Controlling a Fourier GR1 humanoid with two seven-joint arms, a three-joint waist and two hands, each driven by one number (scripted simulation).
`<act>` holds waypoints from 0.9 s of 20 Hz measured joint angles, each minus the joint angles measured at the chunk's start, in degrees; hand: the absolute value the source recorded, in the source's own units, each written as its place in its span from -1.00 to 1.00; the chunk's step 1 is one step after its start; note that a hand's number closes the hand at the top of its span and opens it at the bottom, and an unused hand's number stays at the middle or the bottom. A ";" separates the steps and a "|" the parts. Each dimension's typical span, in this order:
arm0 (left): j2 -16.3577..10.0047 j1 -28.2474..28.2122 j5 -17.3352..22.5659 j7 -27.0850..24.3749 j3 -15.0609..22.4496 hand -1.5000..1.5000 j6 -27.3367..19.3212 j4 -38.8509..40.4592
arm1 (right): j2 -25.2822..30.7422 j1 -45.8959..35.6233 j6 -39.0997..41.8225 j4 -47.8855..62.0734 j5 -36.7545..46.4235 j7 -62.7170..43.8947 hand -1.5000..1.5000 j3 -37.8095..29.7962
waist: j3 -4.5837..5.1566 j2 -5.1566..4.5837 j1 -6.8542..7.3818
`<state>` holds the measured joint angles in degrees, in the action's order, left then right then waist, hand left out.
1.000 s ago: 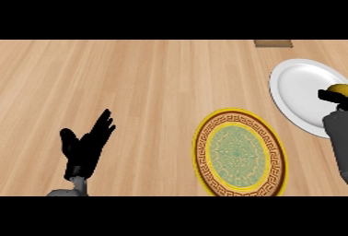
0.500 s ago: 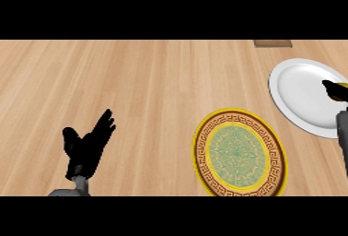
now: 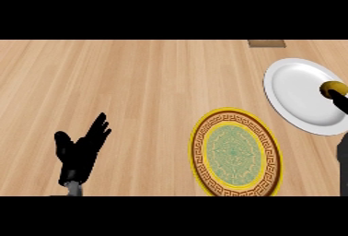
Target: Pick the lemon from the plate and place it in the plate
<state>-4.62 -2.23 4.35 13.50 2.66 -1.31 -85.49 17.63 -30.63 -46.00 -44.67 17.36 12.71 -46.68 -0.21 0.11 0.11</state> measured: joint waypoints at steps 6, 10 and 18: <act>0.70 -0.19 -0.75 -0.16 0.02 0.00 -0.94 0.24 | -5.79 9.86 8.71 -13.48 -4.24 -0.92 -1.00 4.28 | 0.09 0.28 -0.66; -0.30 -0.19 -0.19 -1.83 -1.12 0.00 0.38 1.23 | -11.18 18.48 11.20 -25.06 -3.67 -4.24 -1.00 8.69 | 0.09 0.38 -0.83; 0.86 0.16 -1.17 -2.57 -0.63 0.00 -0.22 1.74 | -16.24 32.90 9.36 -40.38 0.65 -11.80 -1.00 19.77 | -0.01 0.34 -0.47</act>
<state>-3.76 -2.07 3.18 10.94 2.03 -1.53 -83.75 1.39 2.27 -36.64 -85.05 18.01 0.92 -26.92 -0.23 0.45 -0.36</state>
